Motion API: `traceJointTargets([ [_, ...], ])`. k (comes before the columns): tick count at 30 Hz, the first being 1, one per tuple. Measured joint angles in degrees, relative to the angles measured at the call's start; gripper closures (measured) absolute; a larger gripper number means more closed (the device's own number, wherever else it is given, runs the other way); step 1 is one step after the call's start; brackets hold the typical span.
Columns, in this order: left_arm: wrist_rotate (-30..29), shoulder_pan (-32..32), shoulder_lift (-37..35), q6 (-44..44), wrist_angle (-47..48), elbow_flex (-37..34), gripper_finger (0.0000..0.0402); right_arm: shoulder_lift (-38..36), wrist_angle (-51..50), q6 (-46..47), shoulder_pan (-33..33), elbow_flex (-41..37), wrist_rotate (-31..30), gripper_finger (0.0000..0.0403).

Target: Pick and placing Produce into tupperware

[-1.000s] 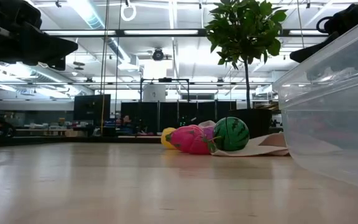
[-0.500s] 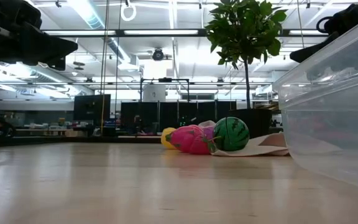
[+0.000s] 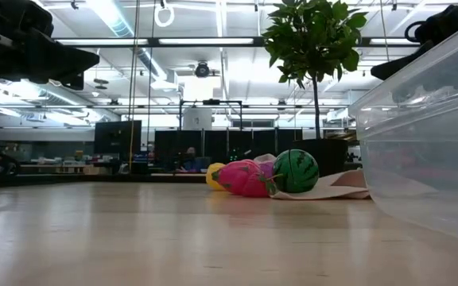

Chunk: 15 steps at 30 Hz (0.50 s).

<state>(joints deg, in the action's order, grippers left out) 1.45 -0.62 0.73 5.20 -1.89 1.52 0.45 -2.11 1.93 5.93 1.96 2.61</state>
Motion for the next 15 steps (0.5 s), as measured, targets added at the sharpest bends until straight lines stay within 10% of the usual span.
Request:
traceJointTargets([
  [15, 0.00, 0.00, 0.00, -0.01, 0.00, 0.00, 0.0368, -0.02, 0.00, -0.01, 0.01, 0.01, -0.01, 0.0389],
])
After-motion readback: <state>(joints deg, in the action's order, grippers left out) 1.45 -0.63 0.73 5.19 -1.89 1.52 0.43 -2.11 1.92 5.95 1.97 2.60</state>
